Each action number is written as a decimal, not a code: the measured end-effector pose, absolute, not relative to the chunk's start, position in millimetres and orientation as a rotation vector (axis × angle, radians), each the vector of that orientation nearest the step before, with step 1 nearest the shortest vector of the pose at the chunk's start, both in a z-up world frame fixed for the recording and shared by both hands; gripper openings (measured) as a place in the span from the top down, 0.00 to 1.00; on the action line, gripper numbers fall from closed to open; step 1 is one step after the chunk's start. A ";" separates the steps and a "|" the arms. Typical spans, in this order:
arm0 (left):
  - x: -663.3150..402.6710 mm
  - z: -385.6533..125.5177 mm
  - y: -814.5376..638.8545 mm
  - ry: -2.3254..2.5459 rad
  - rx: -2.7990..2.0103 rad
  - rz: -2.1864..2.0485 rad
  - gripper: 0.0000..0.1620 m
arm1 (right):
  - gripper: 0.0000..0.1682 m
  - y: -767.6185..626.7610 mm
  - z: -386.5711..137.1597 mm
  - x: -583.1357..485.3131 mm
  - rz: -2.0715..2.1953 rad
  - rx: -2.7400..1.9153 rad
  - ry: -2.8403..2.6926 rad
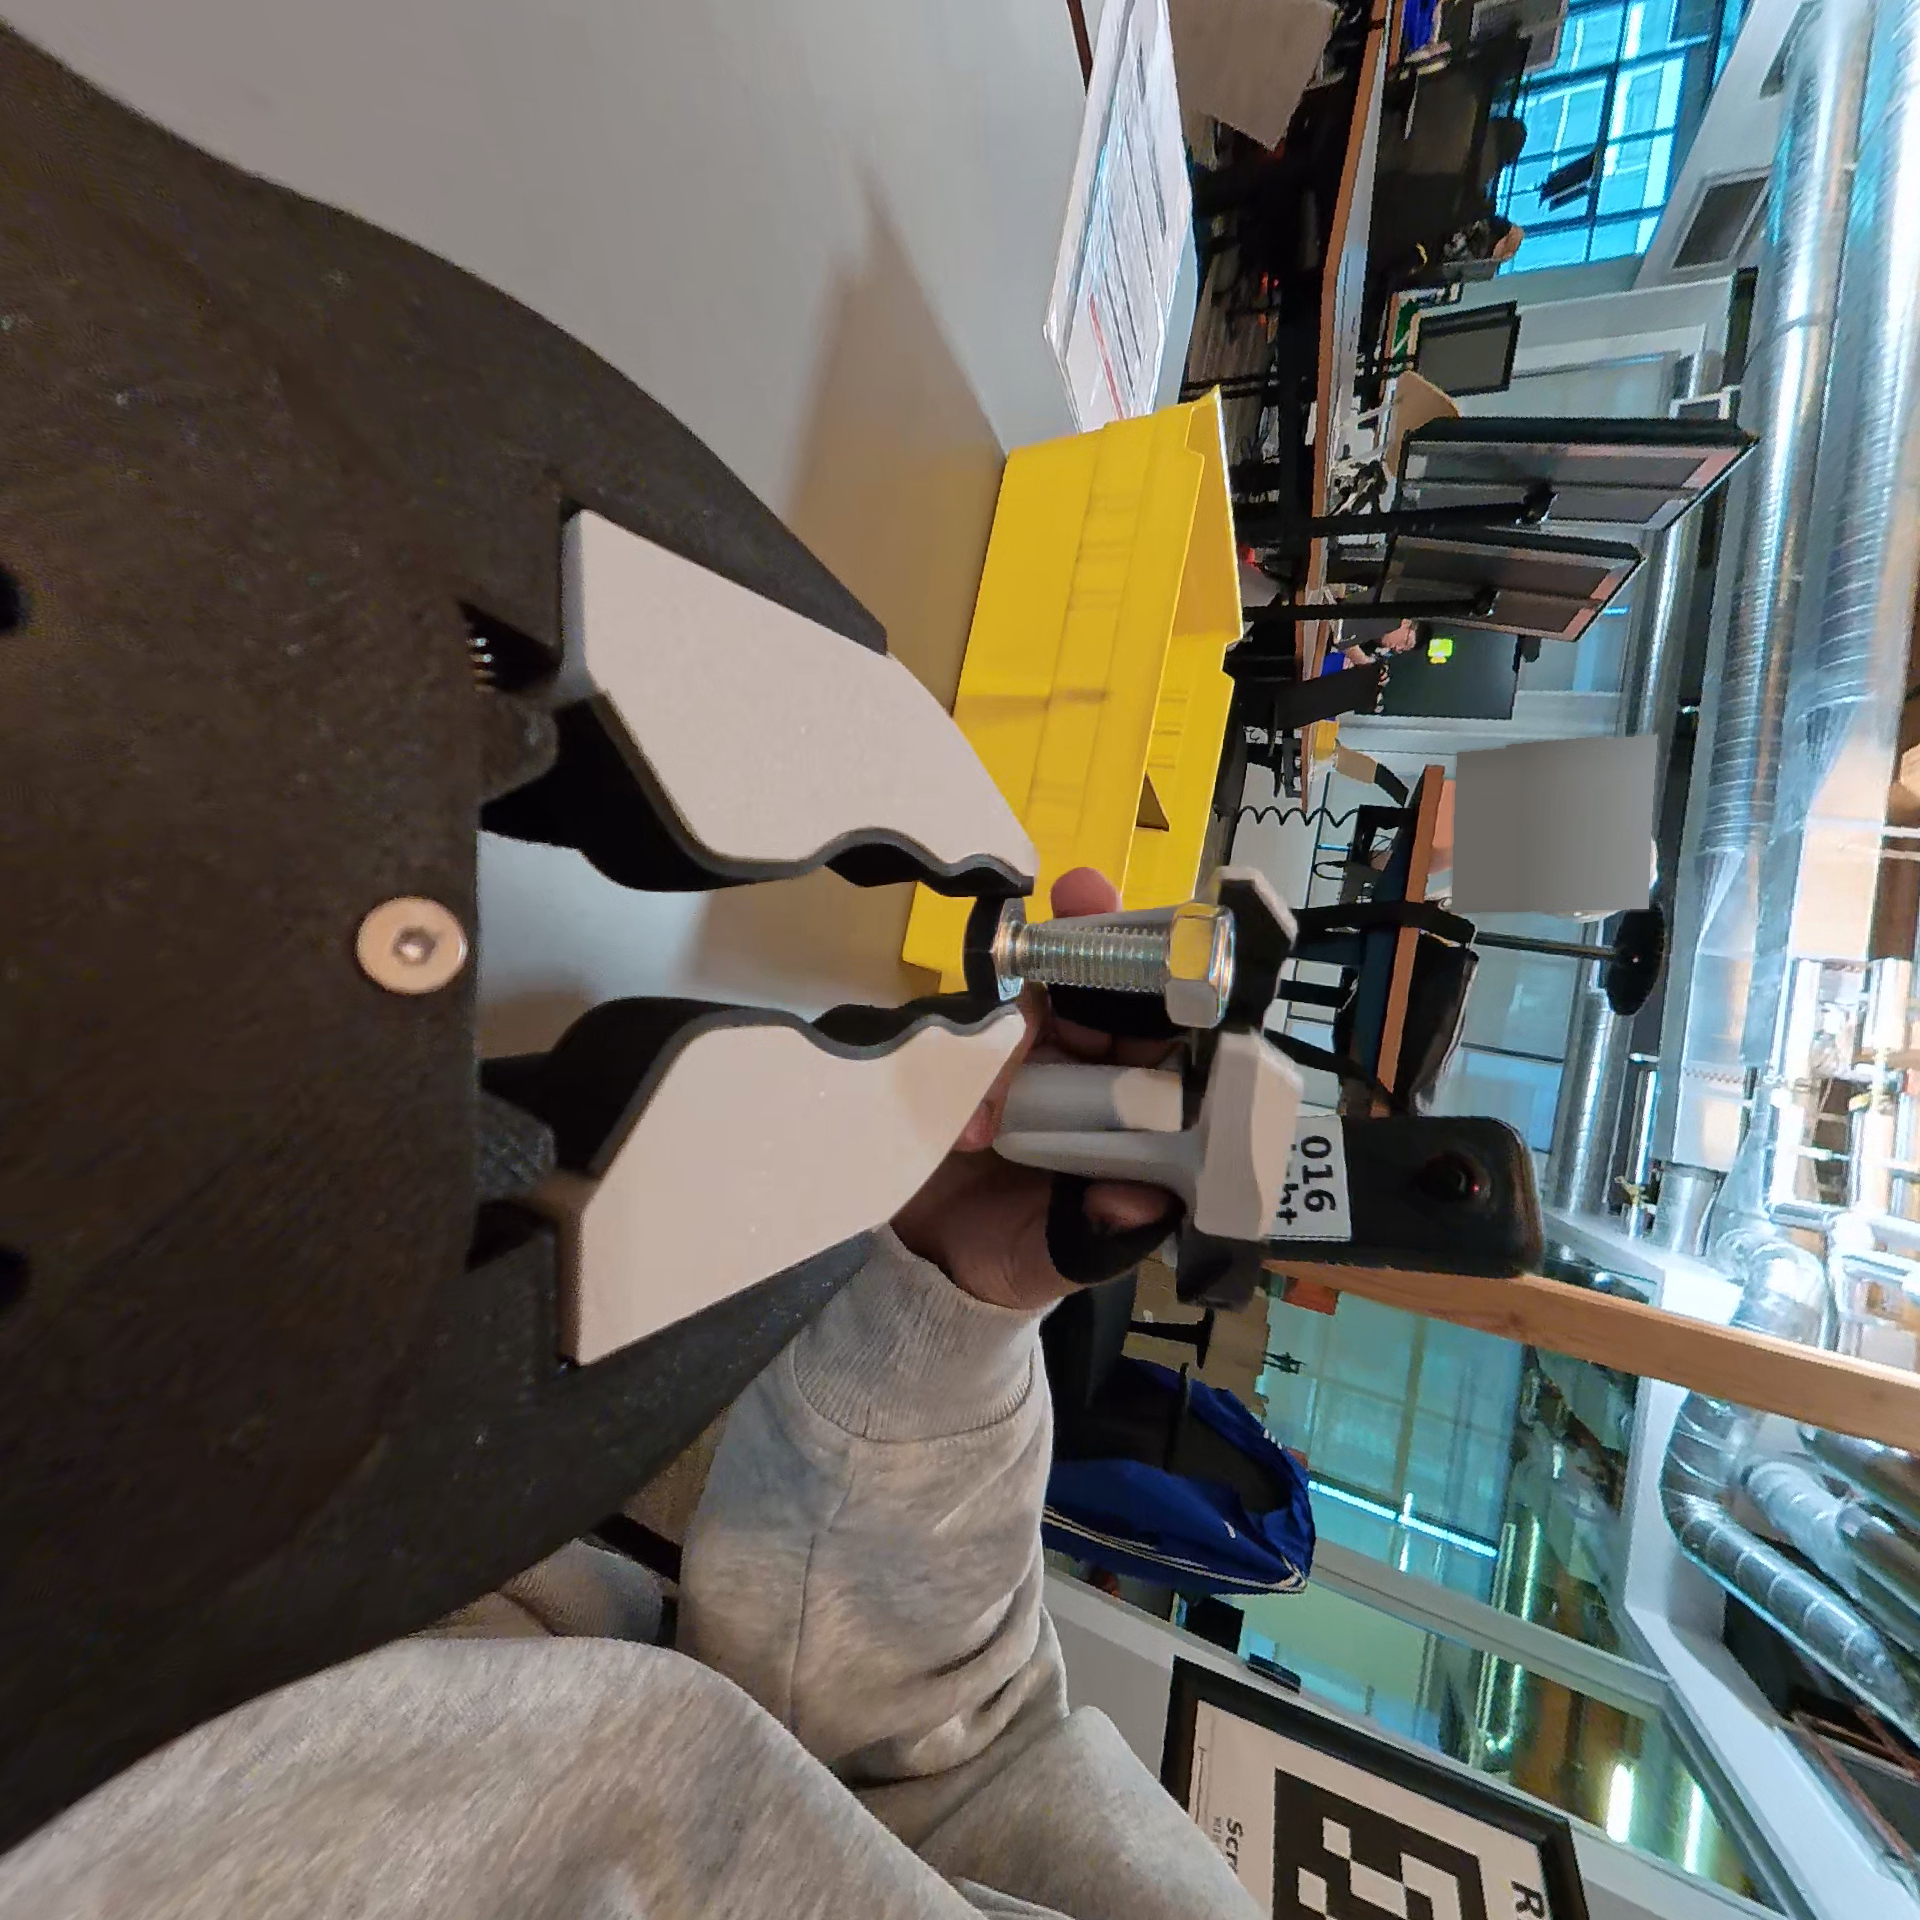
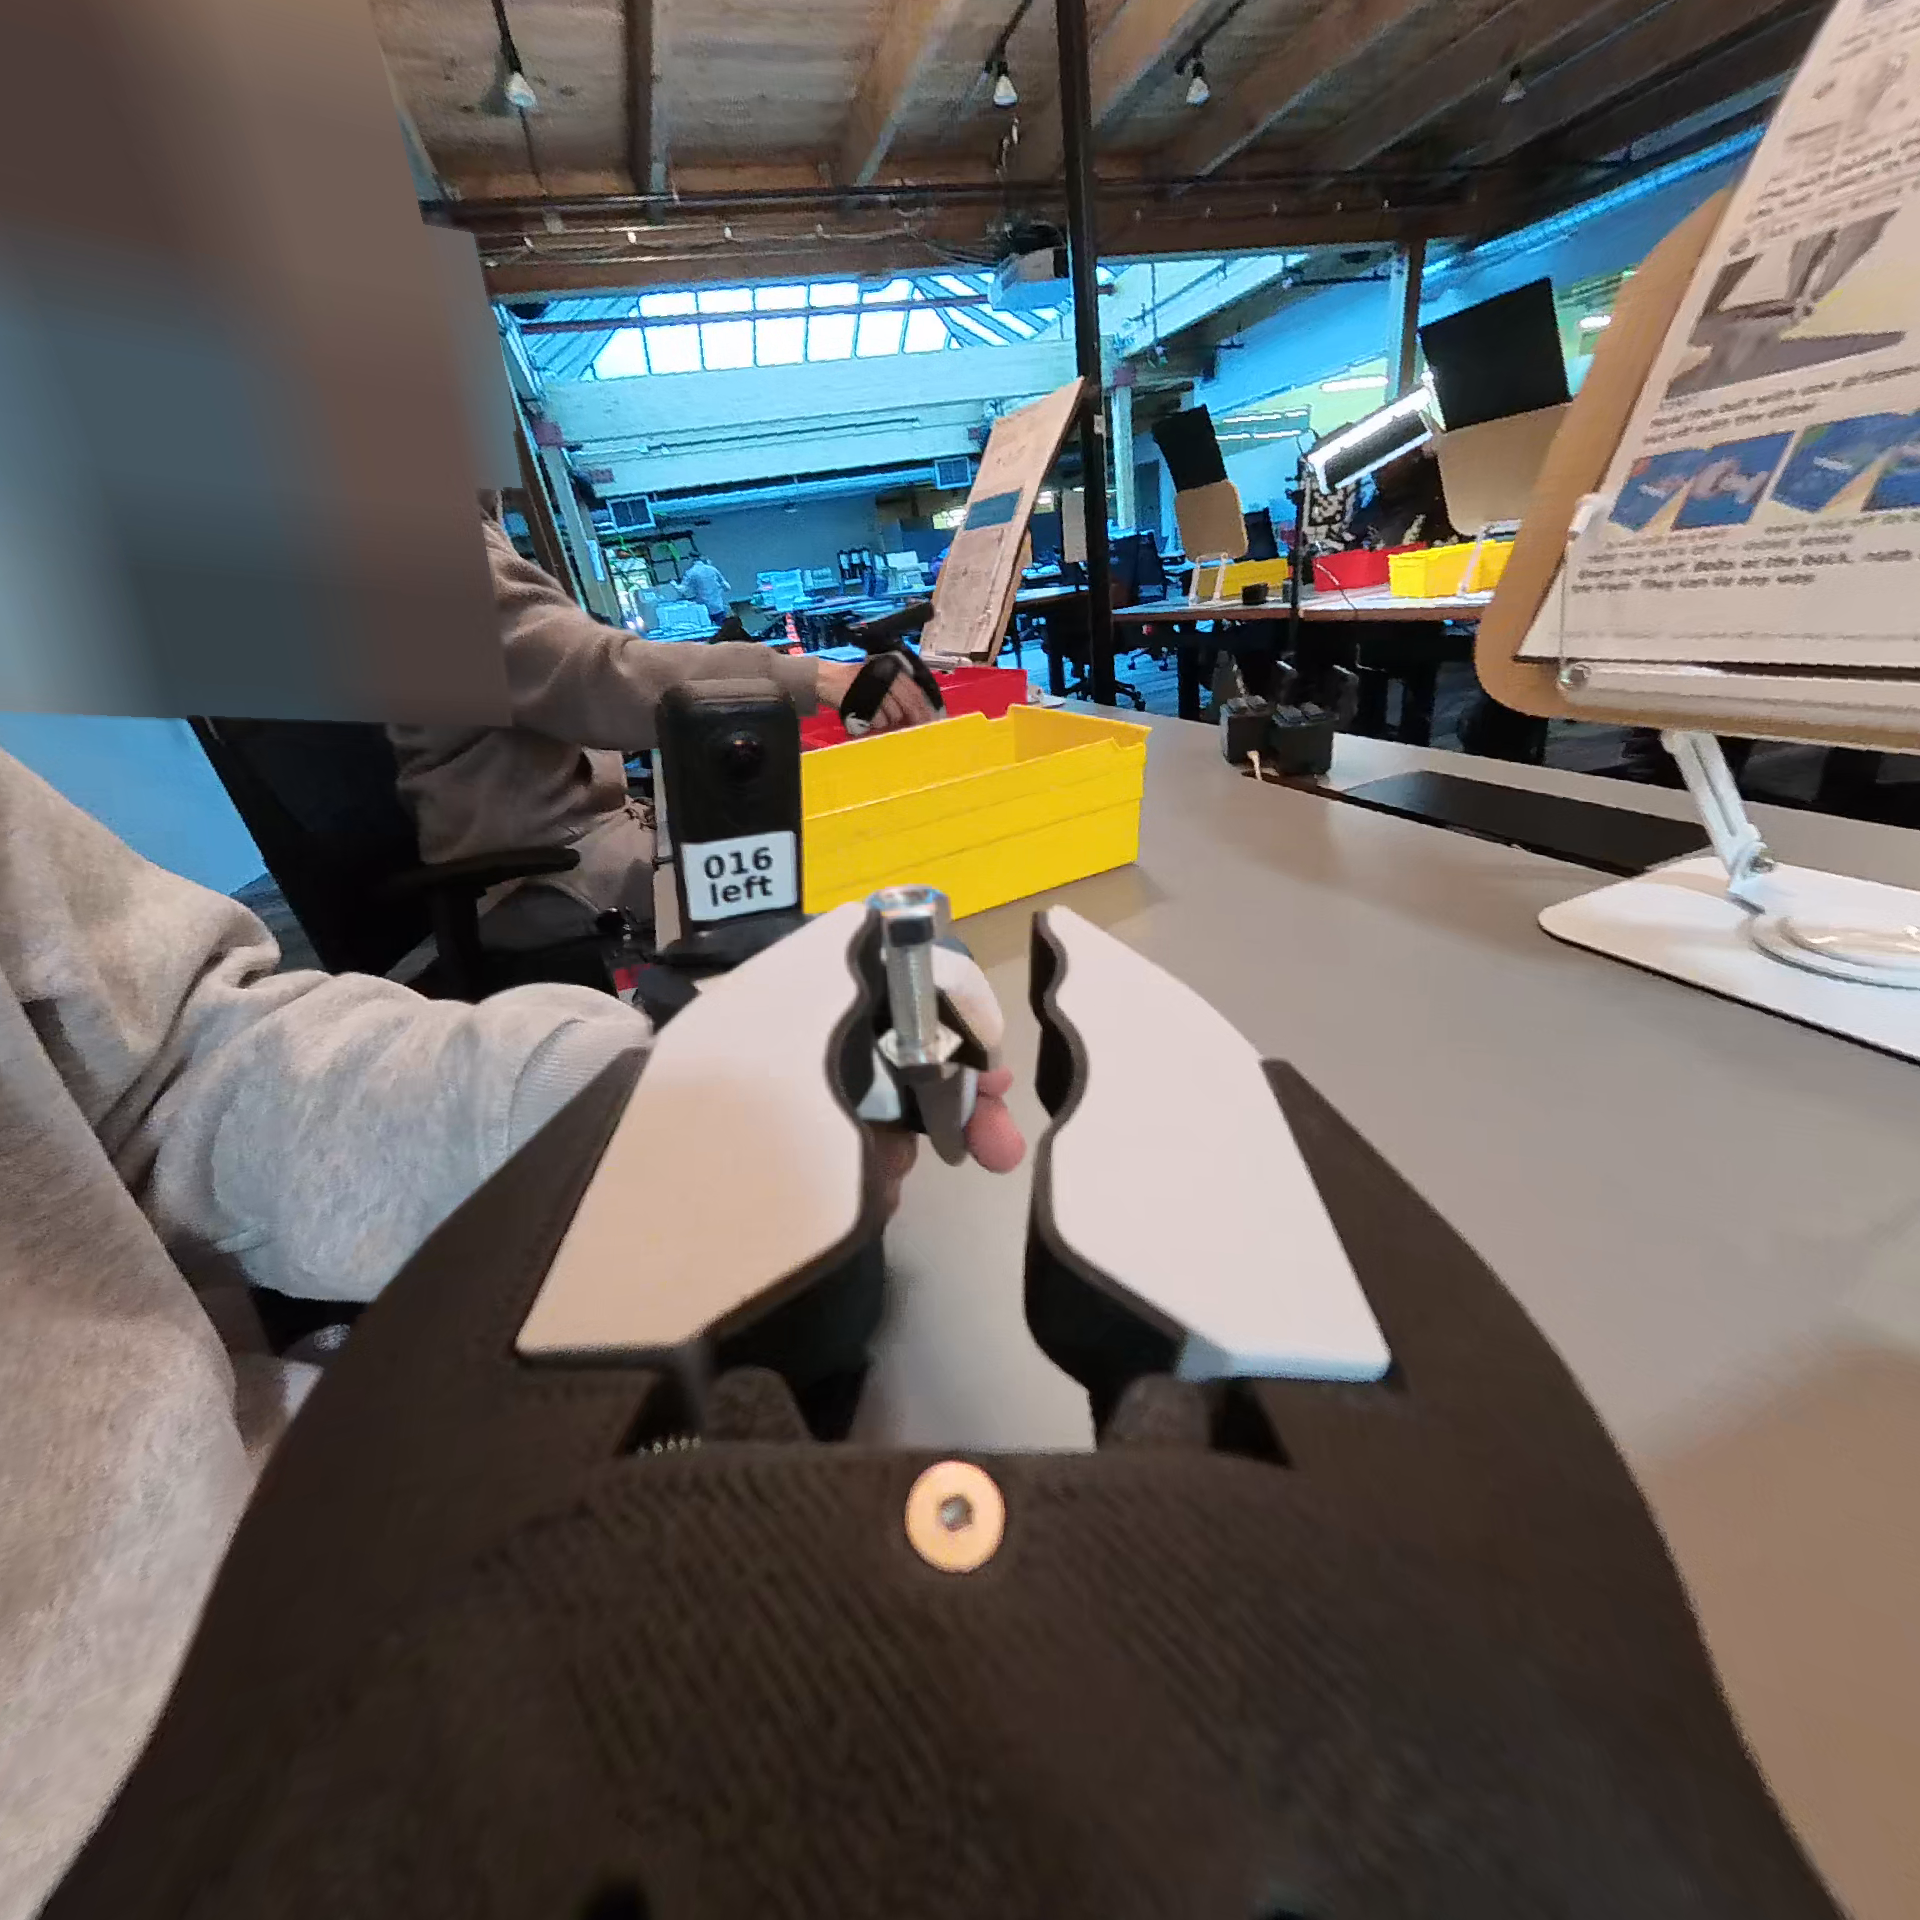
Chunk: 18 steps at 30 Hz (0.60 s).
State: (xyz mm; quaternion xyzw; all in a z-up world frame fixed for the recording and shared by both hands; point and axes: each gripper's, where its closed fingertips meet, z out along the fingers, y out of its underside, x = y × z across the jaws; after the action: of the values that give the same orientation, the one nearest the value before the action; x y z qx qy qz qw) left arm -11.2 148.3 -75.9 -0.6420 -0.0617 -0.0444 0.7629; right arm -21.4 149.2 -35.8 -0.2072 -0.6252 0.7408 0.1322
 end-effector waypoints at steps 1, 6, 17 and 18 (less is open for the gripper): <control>-10.5 -76.7 149.1 -0.130 -1.401 -0.094 0.88 | 0.83 146.2 -35.5 -19.7 2.150 -0.592 -1.820; -8.8 -79.1 151.2 -0.119 -1.418 -0.084 0.88 | 0.84 133.9 -39.7 -18.4 2.095 -0.589 -1.833; -11.7 -77.5 149.5 -0.132 -1.407 -0.082 0.88 | 0.86 141.7 -44.8 -23.4 2.087 -0.612 -1.830; -12.2 -77.1 149.0 -0.134 -1.403 -0.083 0.88 | 0.88 147.6 -45.7 -28.0 2.076 -0.643 -1.807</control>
State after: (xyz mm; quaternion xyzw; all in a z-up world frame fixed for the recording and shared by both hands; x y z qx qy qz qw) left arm -12.2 149.0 -77.1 -0.6447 -0.0616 -0.0382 0.7610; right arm -28.0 147.6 -45.7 -0.2249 -0.6313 0.7254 0.1571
